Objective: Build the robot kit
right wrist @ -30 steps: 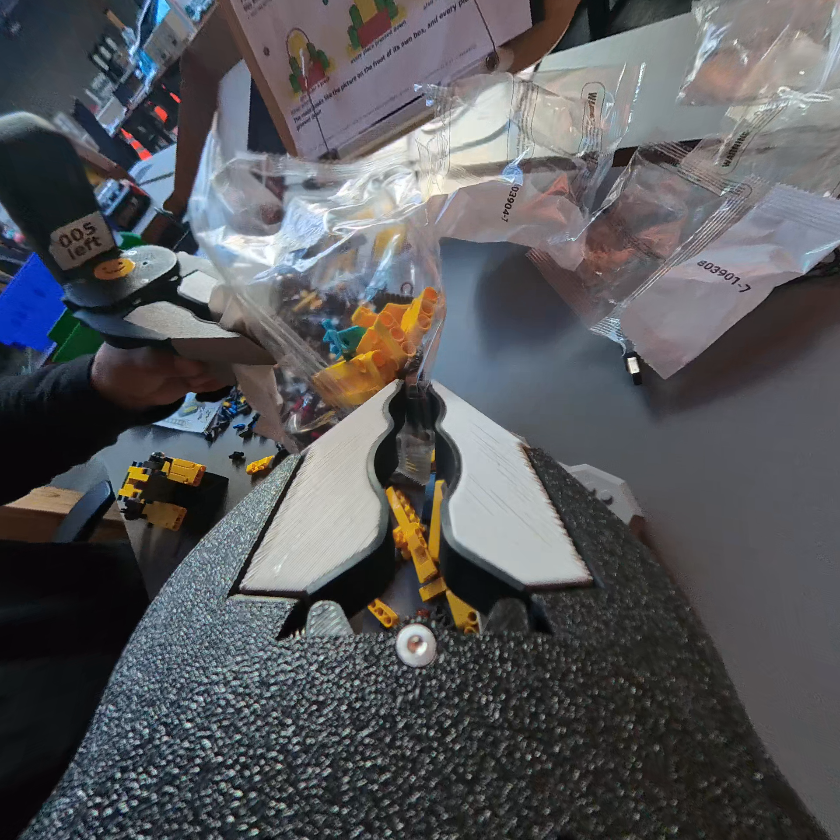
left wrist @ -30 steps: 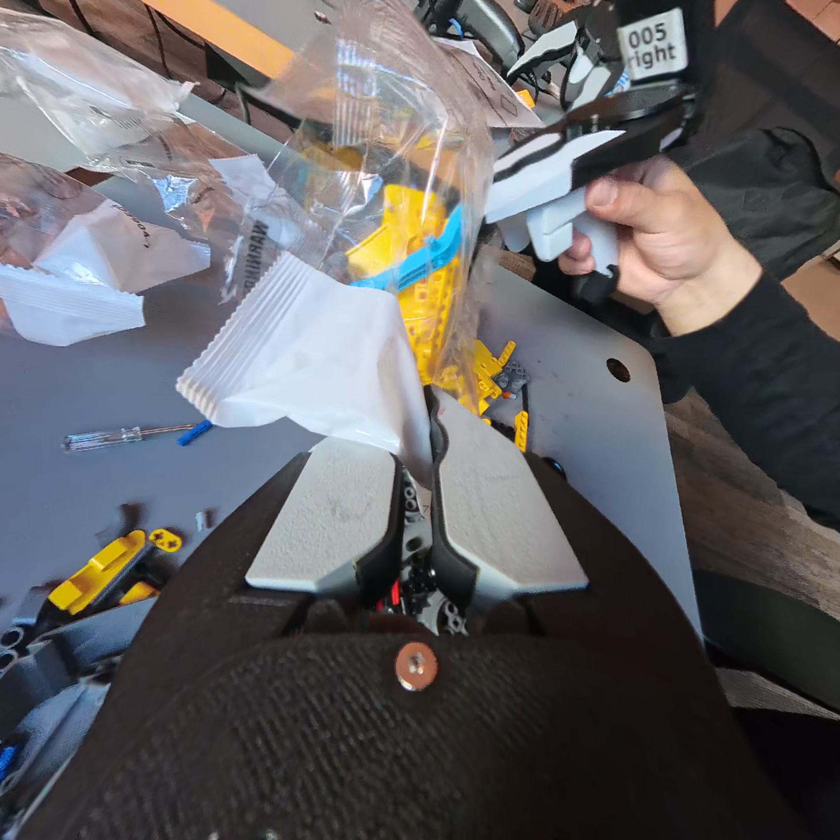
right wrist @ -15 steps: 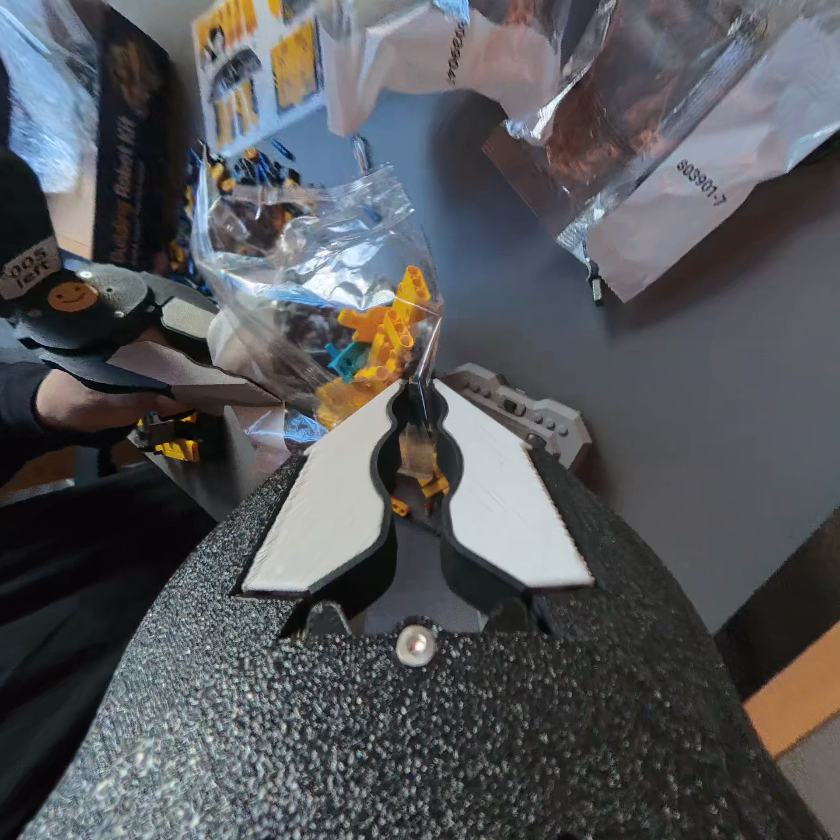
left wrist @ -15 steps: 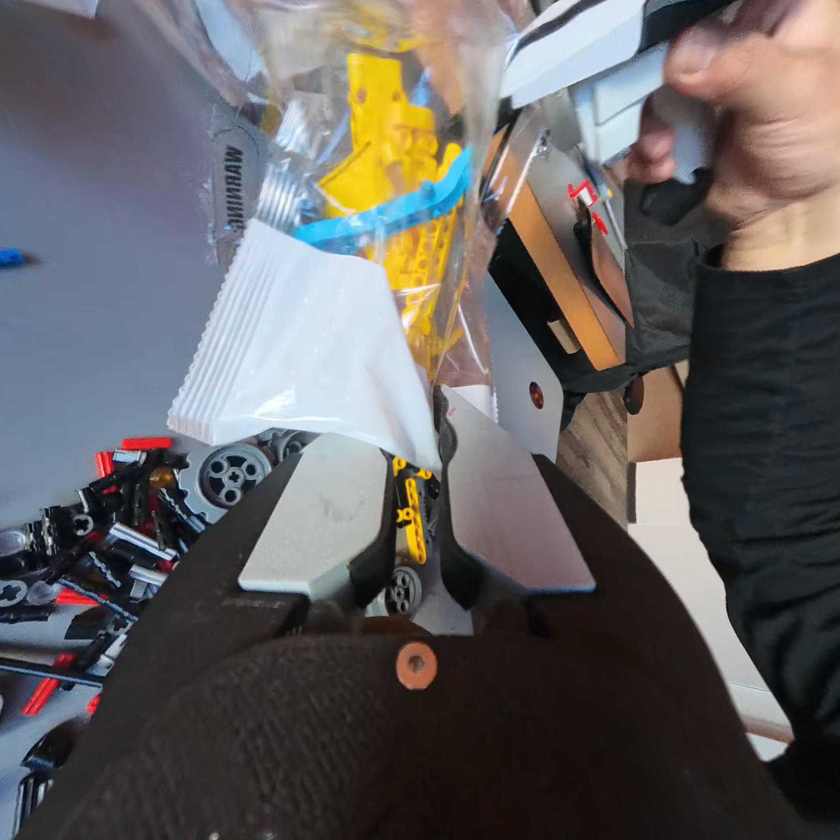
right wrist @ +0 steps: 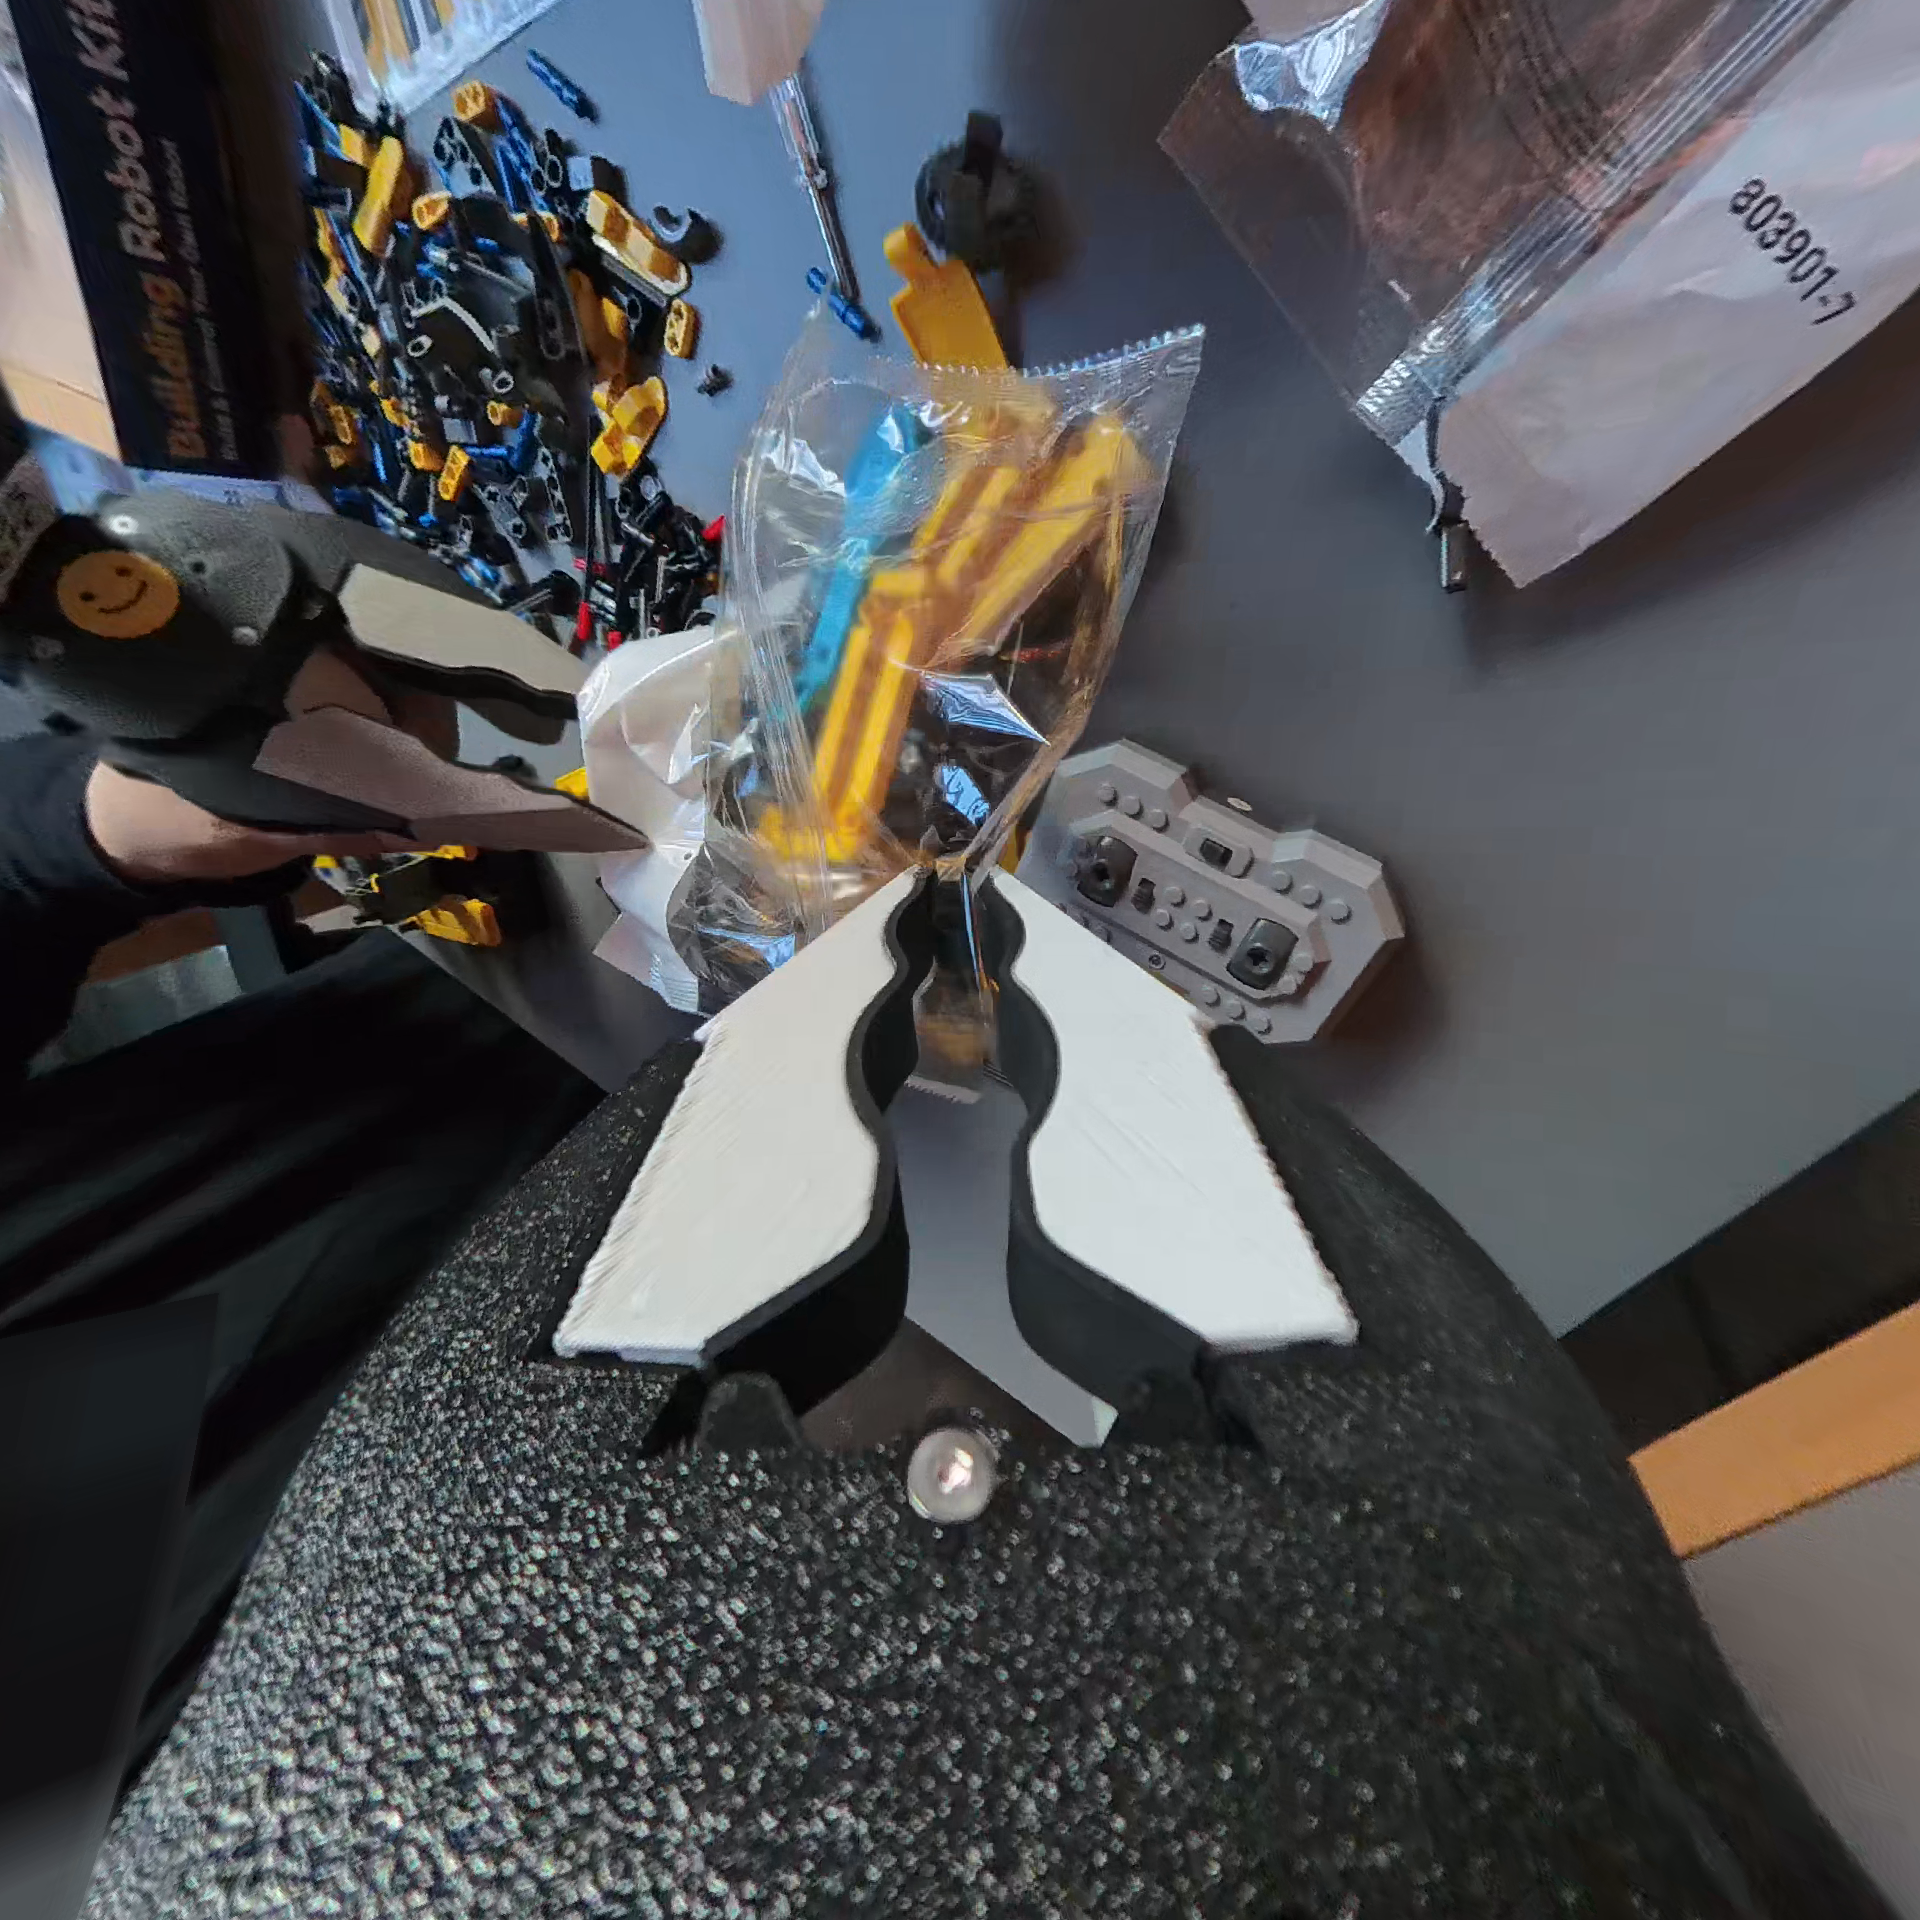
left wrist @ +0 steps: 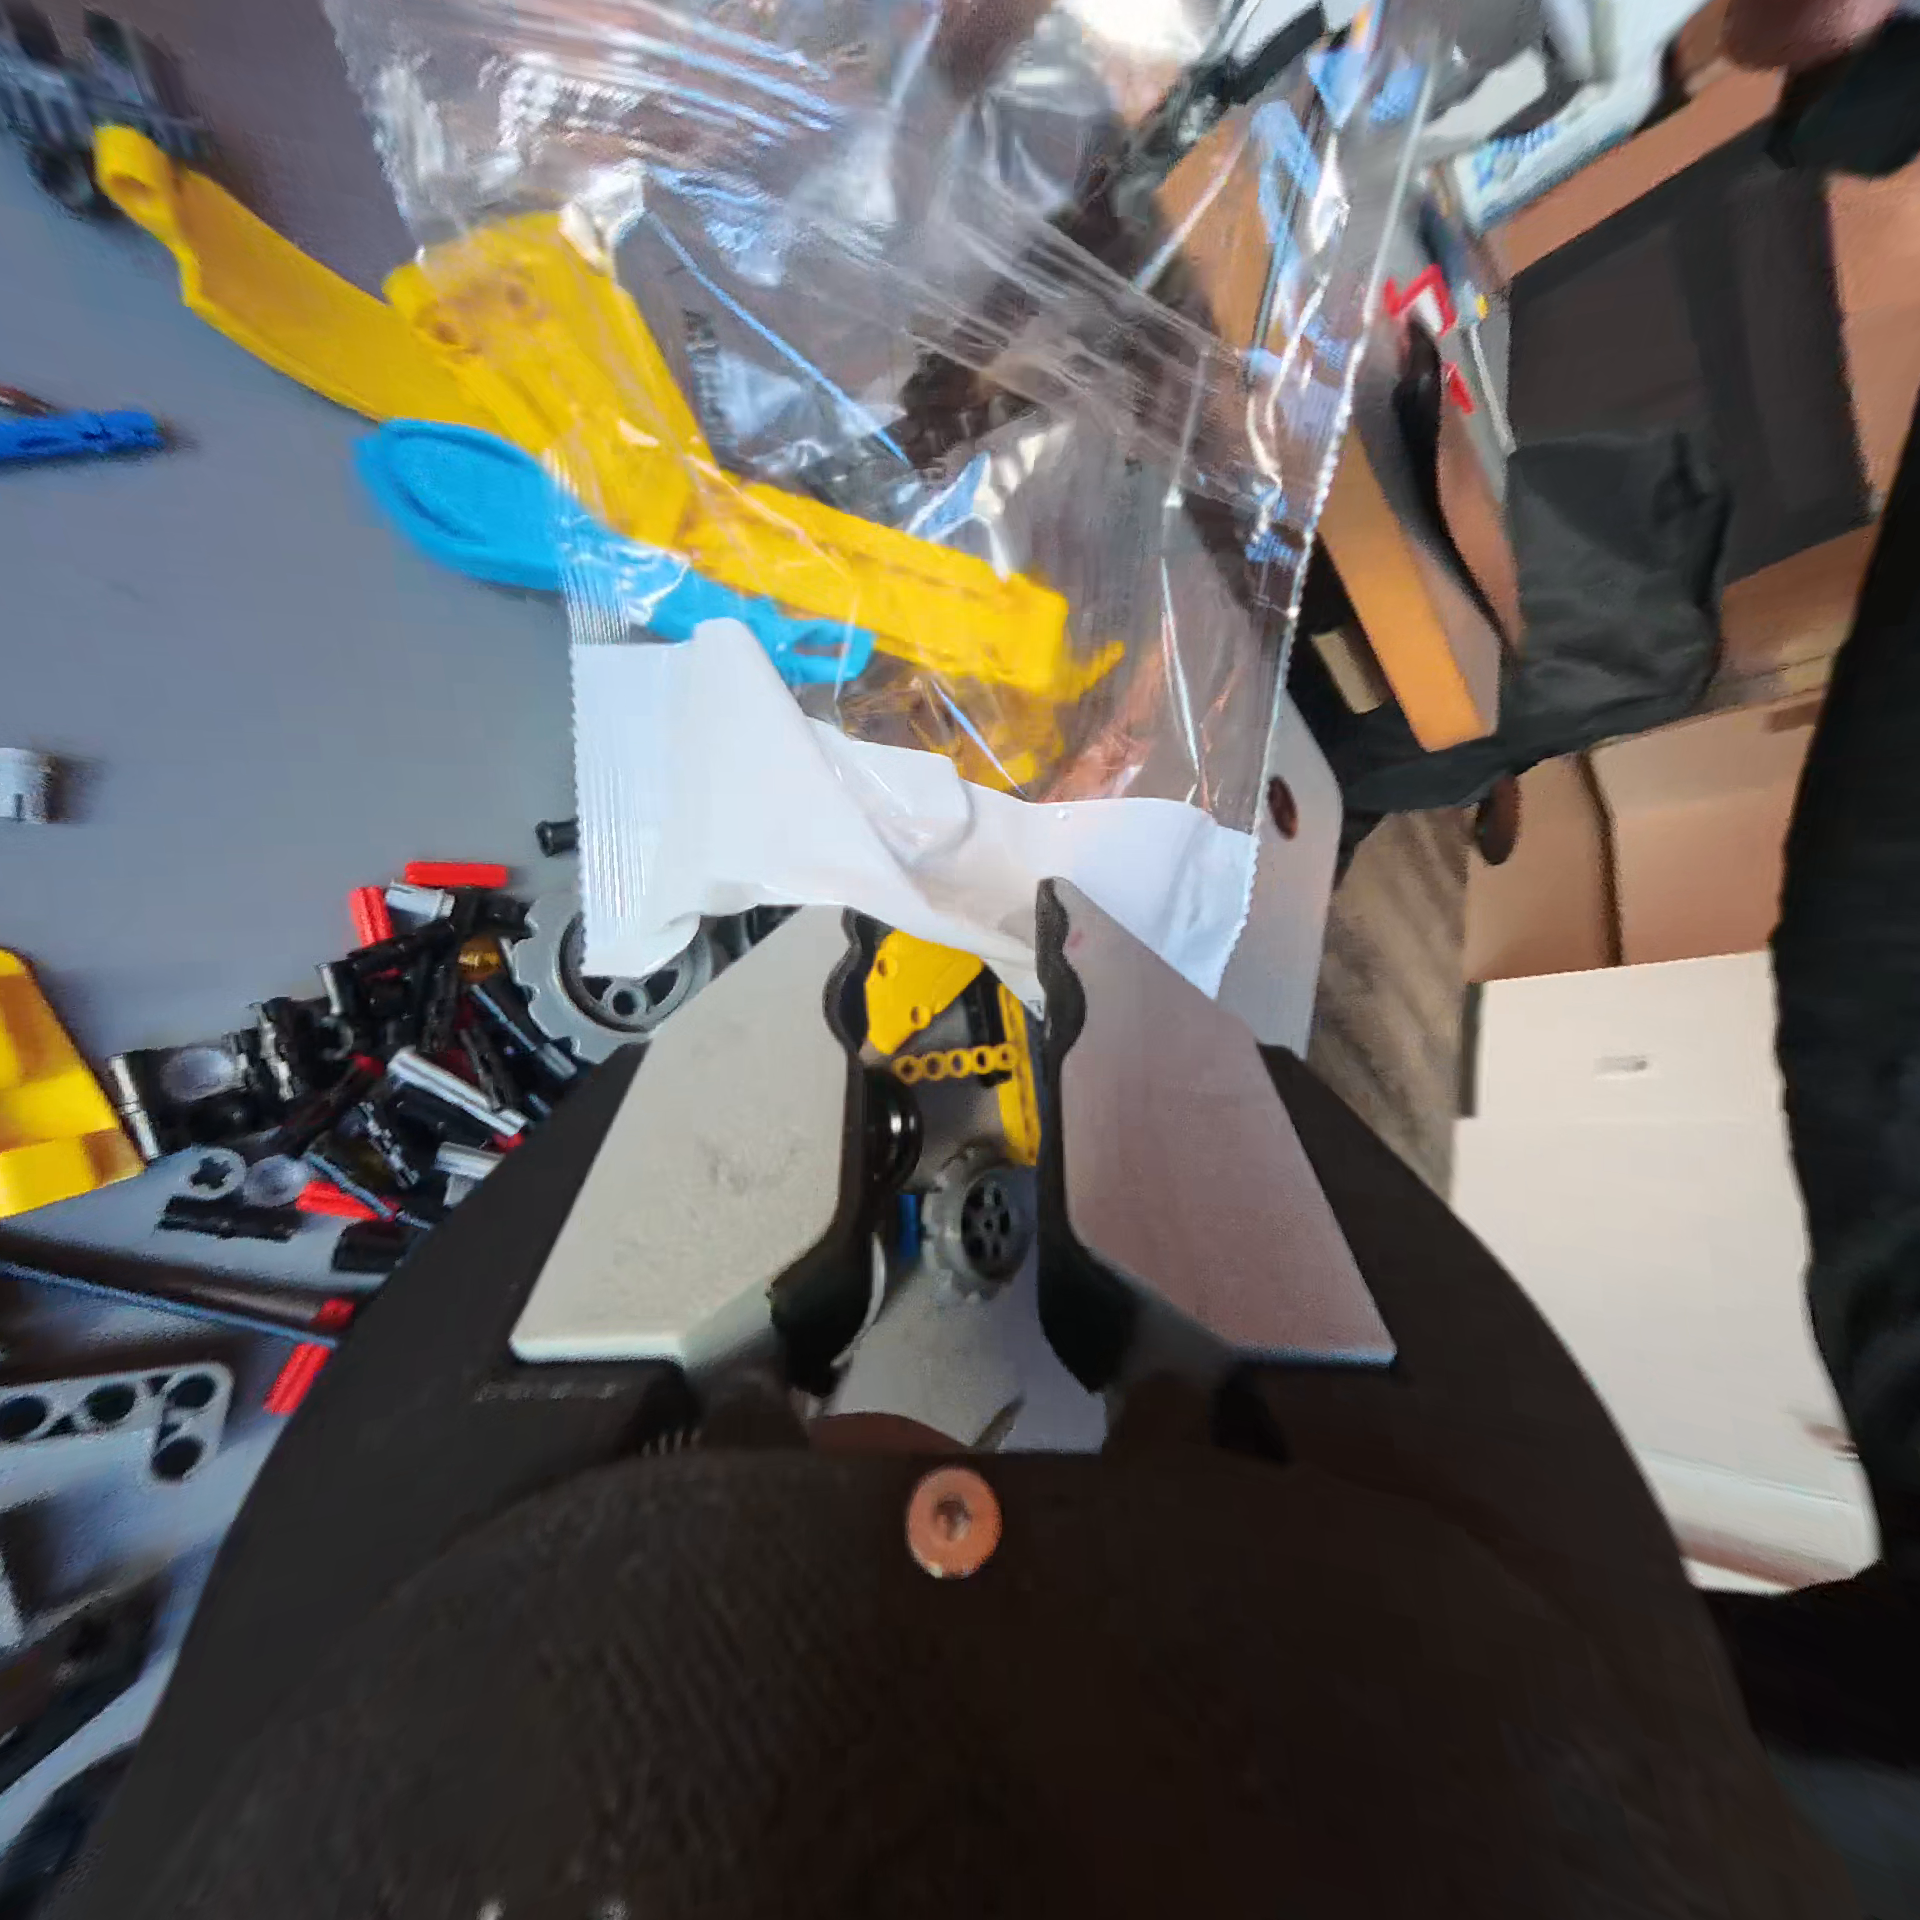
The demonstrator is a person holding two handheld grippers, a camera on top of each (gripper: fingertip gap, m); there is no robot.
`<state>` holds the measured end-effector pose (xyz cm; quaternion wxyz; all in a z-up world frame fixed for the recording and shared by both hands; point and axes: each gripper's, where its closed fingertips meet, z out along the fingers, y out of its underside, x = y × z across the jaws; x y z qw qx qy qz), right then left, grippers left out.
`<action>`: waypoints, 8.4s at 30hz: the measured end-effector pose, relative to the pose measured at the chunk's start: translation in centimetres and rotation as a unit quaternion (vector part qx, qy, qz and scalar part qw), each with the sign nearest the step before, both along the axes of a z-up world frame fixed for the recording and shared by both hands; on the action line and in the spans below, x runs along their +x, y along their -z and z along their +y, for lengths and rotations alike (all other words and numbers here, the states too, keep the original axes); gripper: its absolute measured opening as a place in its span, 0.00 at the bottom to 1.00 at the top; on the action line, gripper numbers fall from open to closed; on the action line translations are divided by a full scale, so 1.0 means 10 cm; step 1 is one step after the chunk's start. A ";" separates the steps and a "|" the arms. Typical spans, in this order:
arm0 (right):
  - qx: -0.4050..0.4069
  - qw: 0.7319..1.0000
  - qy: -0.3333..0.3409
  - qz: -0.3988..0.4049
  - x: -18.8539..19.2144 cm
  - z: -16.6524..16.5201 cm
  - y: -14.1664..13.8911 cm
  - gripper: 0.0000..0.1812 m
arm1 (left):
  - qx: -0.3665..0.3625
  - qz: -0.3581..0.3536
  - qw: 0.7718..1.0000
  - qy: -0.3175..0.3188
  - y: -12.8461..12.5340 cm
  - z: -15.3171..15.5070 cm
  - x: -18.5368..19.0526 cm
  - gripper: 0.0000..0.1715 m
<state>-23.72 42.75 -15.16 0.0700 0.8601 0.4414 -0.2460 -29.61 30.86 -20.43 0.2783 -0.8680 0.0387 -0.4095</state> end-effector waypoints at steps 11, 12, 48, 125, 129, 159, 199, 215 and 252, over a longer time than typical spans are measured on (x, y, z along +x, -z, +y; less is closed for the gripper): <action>-0.113 0.989 0.059 0.076 -0.07 -0.04 -0.09 0.04 | 0.189 0.248 0.947 0.072 -0.40 -0.36 -0.15 0.32; -0.121 0.988 0.061 0.077 -0.06 -0.06 -0.09 0.04 | 0.214 0.263 0.938 0.077 -0.47 -0.39 -0.12 0.34; -0.143 0.958 0.145 0.200 0.19 -0.12 -0.34 0.21 | 0.396 0.273 0.876 0.043 -1.37 0.16 -0.42 0.00; 0.384 0.873 -0.251 0.163 -0.71 -0.11 -0.23 0.04 | 0.184 0.216 0.934 -0.216 -0.37 -2.69 -2.41 0.36; 0.364 0.870 -0.207 0.261 -0.59 -0.66 -0.82 0.04 | 0.217 0.226 0.928 -0.200 -0.36 -2.72 -2.27 0.36; 0.333 0.942 0.042 -0.003 -0.24 0.32 0.72 0.13 | 0.234 0.214 0.935 -0.156 -0.09 -2.90 -1.89 0.35; 0.464 0.688 -0.035 0.557 -0.71 -1.50 -0.46 0.26 | 0.371 0.273 0.858 -0.229 -0.30 -2.82 -2.02 0.37; 0.462 0.672 -0.076 0.574 -0.60 -1.67 -0.49 0.18 | 0.374 0.258 0.841 -0.293 -0.38 -2.82 -2.26 0.32; 0.419 0.717 -0.080 0.552 -0.59 -1.60 -0.33 0.12 | 0.379 0.256 0.854 -0.248 -0.35 -2.79 -2.13 0.30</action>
